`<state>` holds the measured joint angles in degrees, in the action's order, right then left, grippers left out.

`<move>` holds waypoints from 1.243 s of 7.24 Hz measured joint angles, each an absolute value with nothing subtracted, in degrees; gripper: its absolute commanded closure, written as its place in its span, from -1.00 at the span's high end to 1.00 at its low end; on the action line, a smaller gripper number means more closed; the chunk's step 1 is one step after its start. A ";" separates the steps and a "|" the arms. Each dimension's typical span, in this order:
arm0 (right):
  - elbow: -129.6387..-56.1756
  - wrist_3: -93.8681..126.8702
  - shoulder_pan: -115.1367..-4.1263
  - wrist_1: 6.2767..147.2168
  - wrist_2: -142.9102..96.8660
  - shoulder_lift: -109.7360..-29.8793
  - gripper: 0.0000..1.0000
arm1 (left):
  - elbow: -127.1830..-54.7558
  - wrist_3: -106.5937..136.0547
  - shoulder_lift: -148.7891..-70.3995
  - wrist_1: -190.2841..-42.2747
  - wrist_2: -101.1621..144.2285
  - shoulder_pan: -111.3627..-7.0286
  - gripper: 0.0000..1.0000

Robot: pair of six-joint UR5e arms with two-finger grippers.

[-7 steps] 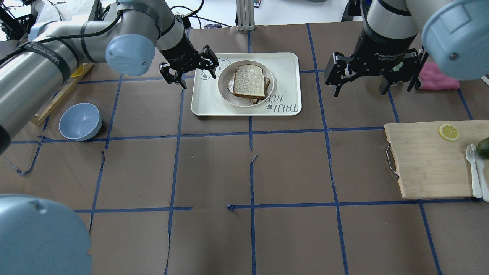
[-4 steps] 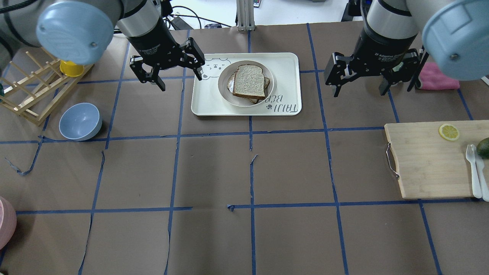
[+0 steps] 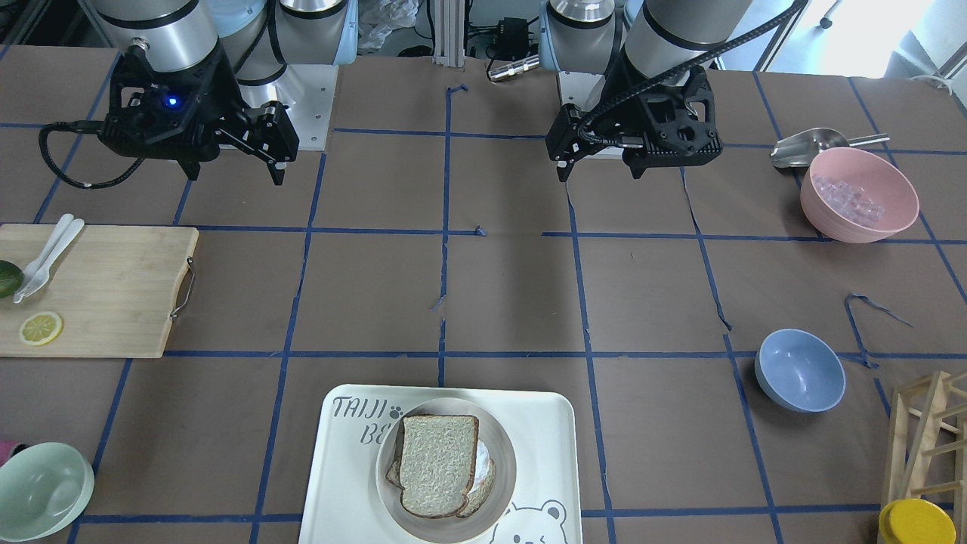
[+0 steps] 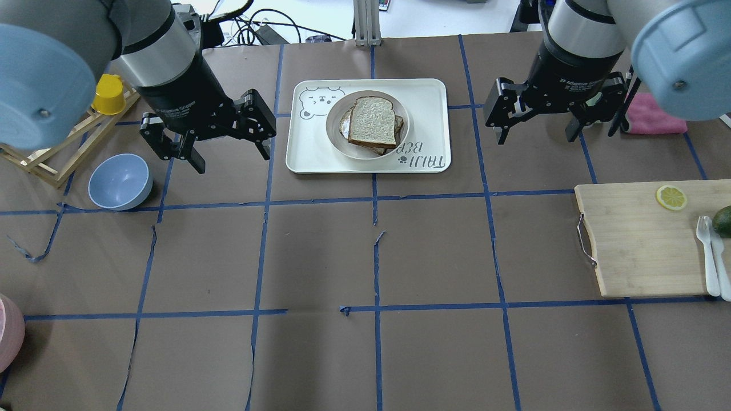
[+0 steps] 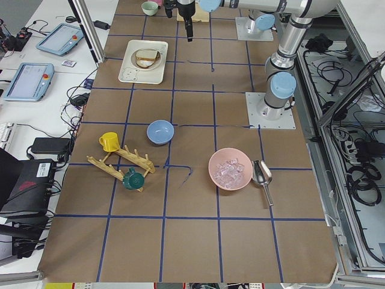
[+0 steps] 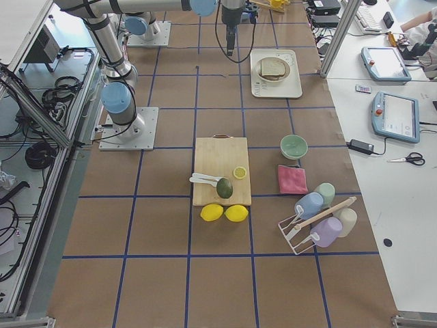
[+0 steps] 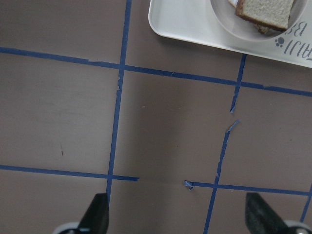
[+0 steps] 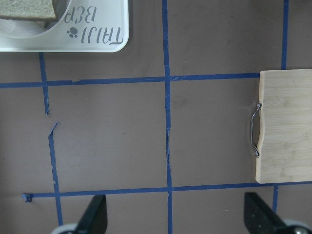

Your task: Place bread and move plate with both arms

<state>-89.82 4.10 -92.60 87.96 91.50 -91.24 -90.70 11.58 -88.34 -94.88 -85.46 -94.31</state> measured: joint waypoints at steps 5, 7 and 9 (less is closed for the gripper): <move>-89.82 3.93 -92.60 88.18 91.52 -91.23 1.00 | -93.33 7.47 -87.27 -83.68 -88.19 -93.85 1.00; -89.82 3.82 -92.56 88.33 91.56 -91.17 1.00 | -91.42 7.58 -87.62 -86.86 -88.76 -92.58 1.00; -89.82 3.75 -92.55 88.34 91.52 -91.18 1.00 | -90.64 7.49 -87.54 -88.68 -88.85 -91.66 1.00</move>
